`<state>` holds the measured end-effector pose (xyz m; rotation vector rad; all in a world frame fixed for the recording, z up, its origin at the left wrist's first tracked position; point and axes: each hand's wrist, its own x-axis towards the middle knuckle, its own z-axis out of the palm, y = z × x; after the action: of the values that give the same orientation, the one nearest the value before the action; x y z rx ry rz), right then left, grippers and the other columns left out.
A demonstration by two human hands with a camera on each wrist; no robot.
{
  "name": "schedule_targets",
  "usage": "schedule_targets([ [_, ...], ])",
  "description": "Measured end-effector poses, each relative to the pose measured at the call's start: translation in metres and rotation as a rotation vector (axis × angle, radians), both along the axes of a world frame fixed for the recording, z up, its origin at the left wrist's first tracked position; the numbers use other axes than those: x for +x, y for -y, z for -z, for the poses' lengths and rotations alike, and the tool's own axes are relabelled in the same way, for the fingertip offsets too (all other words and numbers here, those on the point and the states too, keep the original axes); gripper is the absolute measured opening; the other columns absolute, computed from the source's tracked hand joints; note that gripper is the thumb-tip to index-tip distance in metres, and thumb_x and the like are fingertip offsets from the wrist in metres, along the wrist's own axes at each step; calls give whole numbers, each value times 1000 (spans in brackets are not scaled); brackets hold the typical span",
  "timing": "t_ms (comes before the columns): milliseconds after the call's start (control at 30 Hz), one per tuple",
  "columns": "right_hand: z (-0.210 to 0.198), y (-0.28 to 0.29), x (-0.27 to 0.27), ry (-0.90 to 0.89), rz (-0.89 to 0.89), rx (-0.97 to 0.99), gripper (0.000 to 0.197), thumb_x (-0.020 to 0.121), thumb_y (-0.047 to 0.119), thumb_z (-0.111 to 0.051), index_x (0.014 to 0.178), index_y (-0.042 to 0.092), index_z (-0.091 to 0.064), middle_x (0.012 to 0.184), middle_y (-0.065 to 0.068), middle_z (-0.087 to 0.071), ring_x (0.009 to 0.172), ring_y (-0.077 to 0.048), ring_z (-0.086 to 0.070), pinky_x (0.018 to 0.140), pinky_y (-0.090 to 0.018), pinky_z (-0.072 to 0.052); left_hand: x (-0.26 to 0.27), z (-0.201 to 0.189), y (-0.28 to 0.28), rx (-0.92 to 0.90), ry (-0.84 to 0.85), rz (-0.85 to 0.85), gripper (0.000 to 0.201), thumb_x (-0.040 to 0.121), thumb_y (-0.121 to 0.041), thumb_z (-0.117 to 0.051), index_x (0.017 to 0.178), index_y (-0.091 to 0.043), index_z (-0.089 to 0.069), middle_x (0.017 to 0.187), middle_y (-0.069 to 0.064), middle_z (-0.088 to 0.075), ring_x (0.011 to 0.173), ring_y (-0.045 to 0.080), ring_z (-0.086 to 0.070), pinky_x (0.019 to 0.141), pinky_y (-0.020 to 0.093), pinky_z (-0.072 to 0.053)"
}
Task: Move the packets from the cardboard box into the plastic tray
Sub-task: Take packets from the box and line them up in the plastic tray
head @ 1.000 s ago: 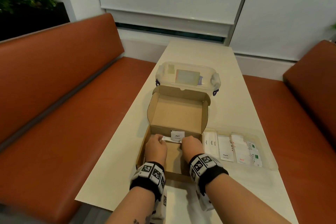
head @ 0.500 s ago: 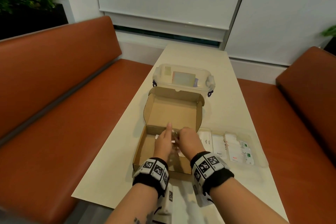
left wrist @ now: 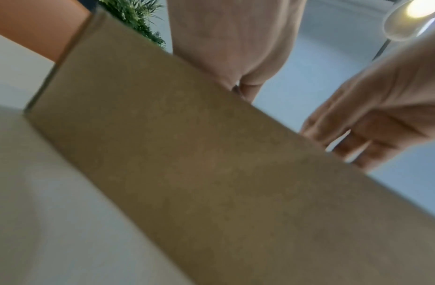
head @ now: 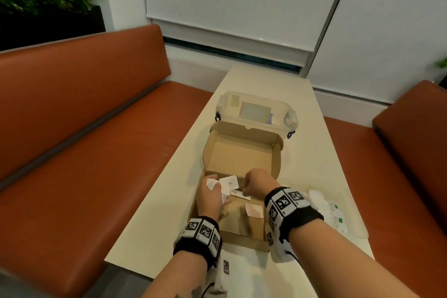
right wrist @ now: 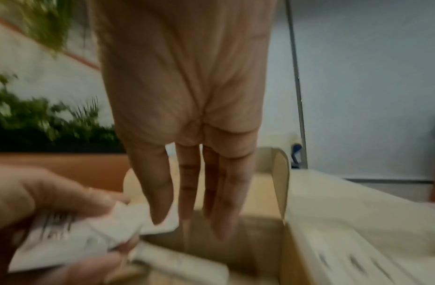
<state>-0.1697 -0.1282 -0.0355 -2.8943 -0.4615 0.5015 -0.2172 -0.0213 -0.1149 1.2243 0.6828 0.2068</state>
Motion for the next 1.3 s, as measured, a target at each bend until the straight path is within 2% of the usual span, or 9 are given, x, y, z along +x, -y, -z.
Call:
schedule_targets([
  [167,28,-7,-1,-128,-25,-274,37,95,15,-53,129,1,-50,134,-14,-53,123,-27,-52,97,-33,-42,-7,5,-3,82,-20,-1,22,95,-6,-44,109,-21,-54,105,12,-60,68,22,-65,42,23,-50],
  [367,51,-5,0,-98,70,-258,36,97,11,-42,132,5,-40,135,-16,-48,122,-29,-51,97,-35,-43,-6,9,-6,112,-5,-26,26,93,-5,-53,117,-15,-54,108,9,-55,69,14,-62,46,22,-54],
  [467,52,-3,3,-117,76,-226,36,95,13,-48,130,5,-43,134,-14,-52,122,-27,-52,98,-33,-43,-6,9,-5,111,-5,0,31,91,-7,-58,121,-13,-53,111,10,-56,86,24,-61,53,28,-57],
  [533,51,-2,3,-133,48,-257,38,94,17,-53,129,5,-49,133,-13,-53,122,-26,-52,99,-31,-42,-5,10,-4,188,-16,21,34,91,-10,-60,124,-11,-53,117,12,-60,98,28,-61,73,33,-57],
  [600,50,0,2,-126,38,-272,40,91,21,-59,127,5,-53,132,-13,-52,121,-26,-52,99,-31,-43,-4,12,-3,286,-23,13,37,91,-12,-60,126,-7,-52,123,10,-59,111,26,-58,89,22,-45],
  [733,55,6,0,-99,45,-233,42,89,26,-60,125,7,-51,133,-14,-46,121,-26,-49,99,-31,-43,-2,14,-1,343,-30,60,31,92,-12,-59,121,-1,-57,121,13,-62,113,26,-58,98,30,-44],
  [967,61,15,-5,-108,125,-107,34,85,22,-61,114,10,-46,118,-10,-58,109,-25,-57,83,-26,-44,2,21,0,336,-82,124,35,93,-15,-55,126,-3,-53,124,13,-59,116,27,-55,102,37,-43],
  [1133,57,13,-7,-124,103,-166,28,89,19,-57,115,7,-57,121,-11,-59,112,-25,-57,91,-28,-46,3,20,-1,237,-97,128,38,93,-11,-54,130,-6,-47,127,14,-57,117,30,-55,101,46,-44],
  [1300,39,4,-6,-147,57,-94,23,84,17,-66,105,7,-69,106,-8,-68,101,-23,-64,86,-28,-51,4,20,-5,235,-94,119,32,92,-7,-55,124,-7,-48,122,12,-58,111,27,-57,95,33,-49],
])
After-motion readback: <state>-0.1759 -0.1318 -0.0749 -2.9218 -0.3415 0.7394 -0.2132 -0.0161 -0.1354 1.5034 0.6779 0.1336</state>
